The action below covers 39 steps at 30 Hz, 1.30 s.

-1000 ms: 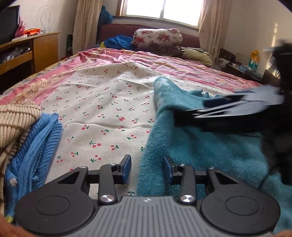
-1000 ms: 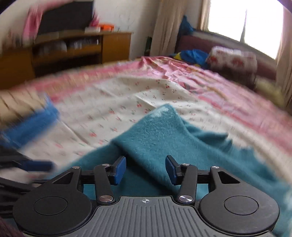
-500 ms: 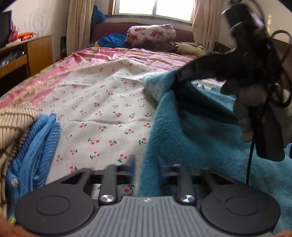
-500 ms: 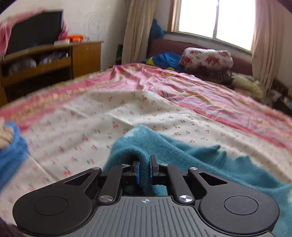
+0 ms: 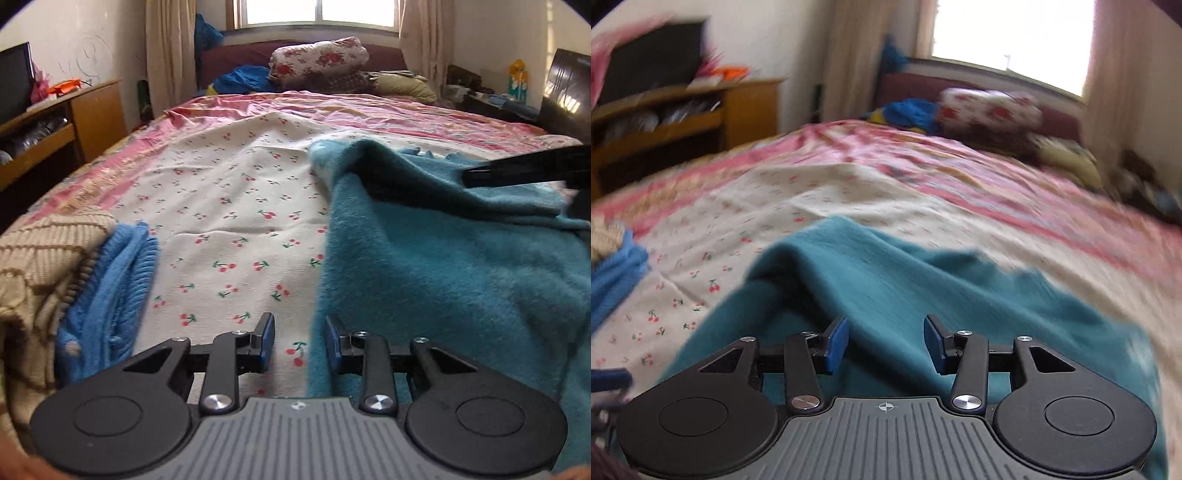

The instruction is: Fold small clothes

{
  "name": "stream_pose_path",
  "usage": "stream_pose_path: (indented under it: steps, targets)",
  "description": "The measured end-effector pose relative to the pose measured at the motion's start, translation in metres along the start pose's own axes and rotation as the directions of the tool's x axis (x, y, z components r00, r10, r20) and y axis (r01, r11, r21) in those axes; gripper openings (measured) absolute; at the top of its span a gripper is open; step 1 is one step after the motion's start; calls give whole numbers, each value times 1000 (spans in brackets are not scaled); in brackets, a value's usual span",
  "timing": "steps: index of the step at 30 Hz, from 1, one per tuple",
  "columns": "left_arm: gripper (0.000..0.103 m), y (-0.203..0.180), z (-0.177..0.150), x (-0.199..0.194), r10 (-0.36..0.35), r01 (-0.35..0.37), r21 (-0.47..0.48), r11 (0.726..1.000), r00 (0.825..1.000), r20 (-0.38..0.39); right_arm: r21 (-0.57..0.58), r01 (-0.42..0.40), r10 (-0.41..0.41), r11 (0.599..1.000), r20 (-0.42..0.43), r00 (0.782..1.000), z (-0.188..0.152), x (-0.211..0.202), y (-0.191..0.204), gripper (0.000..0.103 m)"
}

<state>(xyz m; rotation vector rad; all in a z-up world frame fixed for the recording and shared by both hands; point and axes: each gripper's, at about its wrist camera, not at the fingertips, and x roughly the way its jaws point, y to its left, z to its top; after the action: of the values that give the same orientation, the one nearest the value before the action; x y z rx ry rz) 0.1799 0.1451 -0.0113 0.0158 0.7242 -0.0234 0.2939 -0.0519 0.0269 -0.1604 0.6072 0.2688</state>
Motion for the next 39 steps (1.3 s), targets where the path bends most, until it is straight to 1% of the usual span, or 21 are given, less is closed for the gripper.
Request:
stream_pose_path:
  steps: [2, 4, 6, 9, 12, 13, 16, 18, 19, 20, 21, 23, 25, 28, 30, 31, 32, 33, 34, 35, 39]
  targets:
    - [36, 3, 0, -2, 5, -5, -25, 1000, 1000, 9, 118, 22, -23, 993, 5, 1000, -10, -16, -33, 44]
    - [35, 4, 2, -6, 10, -8, -44, 999, 999, 38, 220, 81, -84, 972, 6, 996, -17, -25, -69, 44]
    - [35, 4, 6, -12, 16, -11, -60, 998, 997, 73, 304, 144, -149, 942, -7, 989, -21, -24, -101, 44]
    - [35, -1, 13, -16, 1, 7, -71, 997, 994, 105, 418, 194, -194, 888, -41, 980, -29, -13, -141, 44]
    - [35, -10, 16, -11, -8, 13, -47, 999, 995, 100, 458, 212, -185, 863, -104, 977, -40, 4, -163, 44]
    - [35, -14, 16, -9, -10, 14, -36, 999, 996, 94, 470, 215, -185, 856, -110, 977, -44, 7, -167, 44]
    - [36, -25, 18, -2, -33, 34, -16, 999, 997, 76, 499, 172, -145, 849, -92, 985, -51, 7, -171, 47]
    - [36, -31, 21, 2, -45, 45, -9, 999, 996, 72, 492, 136, -107, 860, -87, 990, -47, 8, -170, 32]
    - [36, -34, 23, 3, -46, 47, -5, 999, 996, 74, 485, 127, -95, 865, -90, 991, -44, 8, -169, 28]
    - [36, -37, 25, 2, -46, 46, 1, 999, 996, 79, 483, 124, -90, 867, -92, 992, -42, 9, -169, 21]
    - [36, -39, 27, 2, -47, 46, 7, 999, 995, 86, 488, 113, -80, 866, -87, 993, -39, 9, -171, 19]
    - [36, -43, 33, 2, -54, 53, 12, 999, 994, 99, 520, 79, -53, 850, -64, 996, -37, 6, -179, 13]
    - [36, -46, 39, 2, -60, 59, 14, 998, 991, 117, 531, 56, -48, 845, -30, 998, -30, 1, -186, 10]
    - [36, -53, 49, 3, -71, 68, 21, 997, 986, 148, 527, 53, -86, 848, 37, 996, -15, -11, -193, 8]
    - [37, -59, 53, 8, -77, 73, 30, 997, 985, 152, 517, 84, -128, 852, 50, 991, -10, -11, -198, 8]
    - [37, -61, 54, 11, -76, 72, 33, 997, 987, 144, 508, 109, -136, 855, 18, 990, -11, -4, -200, 8]
    - [37, -63, 54, 18, -74, 70, 37, 997, 989, 125, 491, 136, -136, 861, -37, 990, -14, 7, -200, 9]
    - [37, -65, 53, 22, -70, 66, 43, 997, 992, 104, 464, 174, -153, 868, -83, 985, -19, 17, -198, 10]
    - [37, -66, 51, 25, -67, 63, 50, 997, 994, 88, 414, 211, -179, 886, -116, 977, -23, 24, -192, 12]
    - [37, -67, 47, 26, -66, 61, 60, 996, 994, 86, 367, 233, -200, 901, -127, 972, -26, 28, -186, 13]
    - [37, -65, 39, 17, -58, 49, 86, 995, 993, 102, 338, 255, -238, 906, -92, 967, -22, 19, -180, 13]
